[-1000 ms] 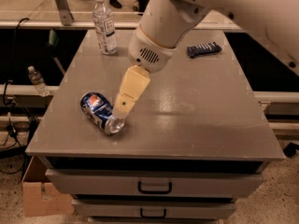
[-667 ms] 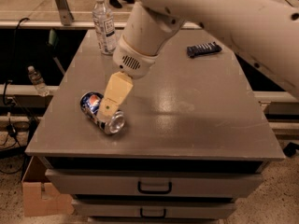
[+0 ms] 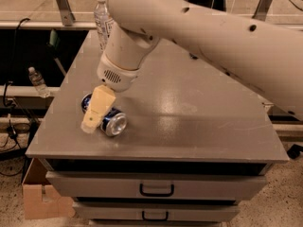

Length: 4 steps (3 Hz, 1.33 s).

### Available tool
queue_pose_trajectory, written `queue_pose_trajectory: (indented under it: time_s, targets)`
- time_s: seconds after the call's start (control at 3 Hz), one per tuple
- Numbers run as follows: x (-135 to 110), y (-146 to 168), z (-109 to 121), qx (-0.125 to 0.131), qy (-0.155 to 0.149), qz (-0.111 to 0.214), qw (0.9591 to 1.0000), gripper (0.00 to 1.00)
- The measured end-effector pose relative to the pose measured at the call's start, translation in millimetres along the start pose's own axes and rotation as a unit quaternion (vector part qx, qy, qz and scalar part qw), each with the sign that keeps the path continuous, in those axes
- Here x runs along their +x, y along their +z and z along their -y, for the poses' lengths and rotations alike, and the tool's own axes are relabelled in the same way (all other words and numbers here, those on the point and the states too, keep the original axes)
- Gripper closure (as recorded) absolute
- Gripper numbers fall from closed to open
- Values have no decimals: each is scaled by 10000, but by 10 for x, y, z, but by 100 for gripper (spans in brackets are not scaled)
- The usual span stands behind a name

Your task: Pick pepsi can

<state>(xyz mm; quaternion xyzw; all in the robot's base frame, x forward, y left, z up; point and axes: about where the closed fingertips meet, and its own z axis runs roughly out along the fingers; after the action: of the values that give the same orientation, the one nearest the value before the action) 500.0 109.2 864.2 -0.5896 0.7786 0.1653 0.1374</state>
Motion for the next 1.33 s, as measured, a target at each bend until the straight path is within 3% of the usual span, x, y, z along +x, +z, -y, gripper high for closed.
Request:
queue_pose_trajectory:
  time_s: [0.33, 0.67, 1.0, 1.33]
  targets:
    - [64, 179, 32, 211, 225, -141, 9994, 17]
    - [142, 241, 101, 401, 463, -164, 9980, 41]
    - [159, 158, 176, 579, 559, -71, 9967, 65]
    - [156, -126, 326, 754, 507, 217, 9956, 87]
